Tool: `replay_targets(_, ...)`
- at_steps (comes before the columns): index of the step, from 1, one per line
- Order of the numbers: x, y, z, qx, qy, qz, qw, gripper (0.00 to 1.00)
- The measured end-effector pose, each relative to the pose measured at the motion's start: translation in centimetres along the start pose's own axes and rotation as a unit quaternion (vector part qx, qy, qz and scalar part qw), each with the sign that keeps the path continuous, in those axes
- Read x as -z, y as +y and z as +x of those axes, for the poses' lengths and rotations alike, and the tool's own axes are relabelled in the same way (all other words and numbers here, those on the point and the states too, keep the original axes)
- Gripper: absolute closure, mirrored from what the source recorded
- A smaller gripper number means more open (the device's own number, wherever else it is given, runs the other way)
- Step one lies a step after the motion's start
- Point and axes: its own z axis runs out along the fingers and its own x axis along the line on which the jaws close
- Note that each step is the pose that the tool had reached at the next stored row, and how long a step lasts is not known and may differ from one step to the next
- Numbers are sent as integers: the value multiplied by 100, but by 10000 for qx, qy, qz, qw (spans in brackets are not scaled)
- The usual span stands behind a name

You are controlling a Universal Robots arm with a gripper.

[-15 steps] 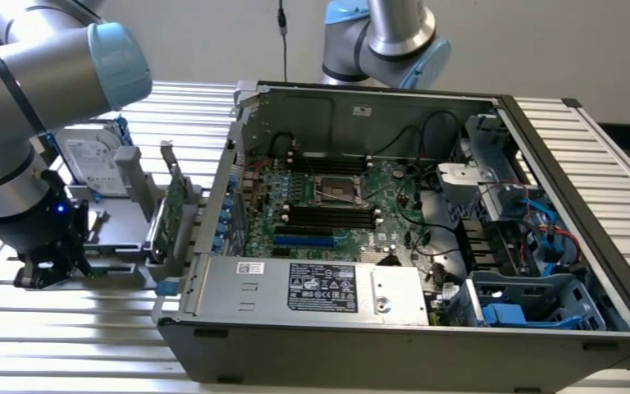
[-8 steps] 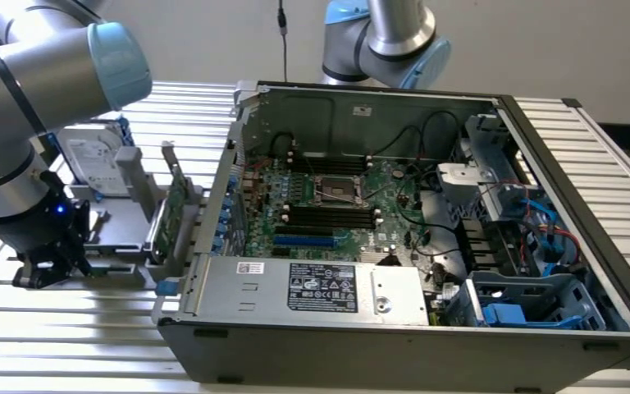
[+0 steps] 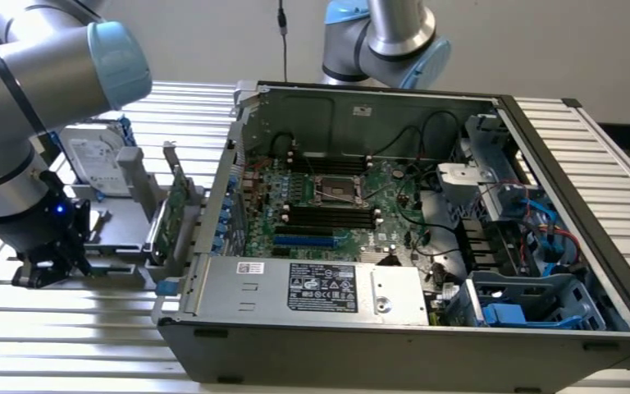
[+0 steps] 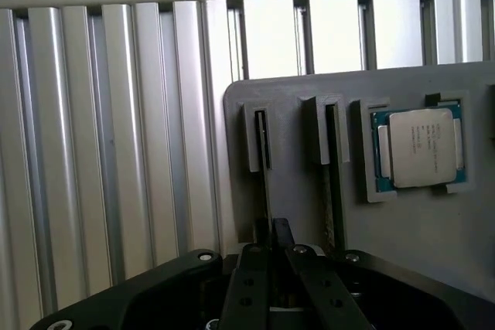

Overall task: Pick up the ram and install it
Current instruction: 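Pick up the ram and move it above insertion slot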

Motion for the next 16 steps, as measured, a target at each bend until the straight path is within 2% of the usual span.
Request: replay_targets(16,66,5,-7,0,0,0,10000,86)
